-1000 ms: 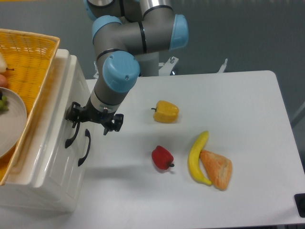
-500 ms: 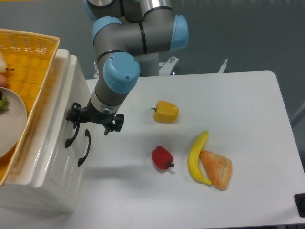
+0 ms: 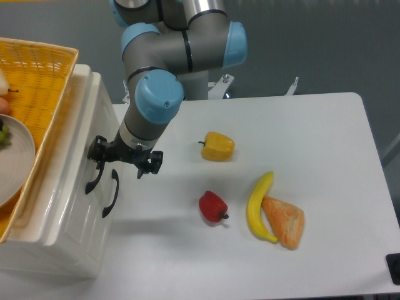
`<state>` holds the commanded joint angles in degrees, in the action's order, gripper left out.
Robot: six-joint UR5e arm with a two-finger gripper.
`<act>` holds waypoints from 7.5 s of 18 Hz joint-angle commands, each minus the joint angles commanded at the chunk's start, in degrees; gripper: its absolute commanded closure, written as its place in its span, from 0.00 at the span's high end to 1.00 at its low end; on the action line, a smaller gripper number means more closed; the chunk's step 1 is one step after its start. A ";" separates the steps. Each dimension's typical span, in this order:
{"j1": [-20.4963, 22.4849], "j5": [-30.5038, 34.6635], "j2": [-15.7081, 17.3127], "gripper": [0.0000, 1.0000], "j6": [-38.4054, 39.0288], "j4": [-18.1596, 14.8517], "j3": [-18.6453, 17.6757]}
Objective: Slide the top white drawer open
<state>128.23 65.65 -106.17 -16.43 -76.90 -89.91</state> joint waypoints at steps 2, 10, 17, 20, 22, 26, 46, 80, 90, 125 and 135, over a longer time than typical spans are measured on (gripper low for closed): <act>0.00 0.00 0.00 1.00 -0.18 0.00 0.00; -0.09 2.98 -0.09 1.00 -0.35 0.00 0.00; 0.00 3.51 -0.18 1.00 -0.70 0.09 0.79; 0.26 3.96 -0.18 1.00 -0.79 0.00 0.88; 0.35 4.04 -0.26 1.00 -0.79 0.09 0.97; 0.35 4.92 -0.53 1.00 -0.88 0.00 0.97; 5.01 5.10 -0.35 1.00 -6.50 -0.70 1.05; 9.49 8.61 -0.26 1.00 -13.10 -3.69 2.11; 10.90 8.61 -0.35 1.00 -13.62 -4.30 2.81; 19.42 -2.64 -1.32 1.00 -18.72 -8.18 4.92; 19.69 2.72 -2.20 1.00 -34.36 0.18 4.48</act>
<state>147.92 68.38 -108.37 -50.79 -76.73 -85.43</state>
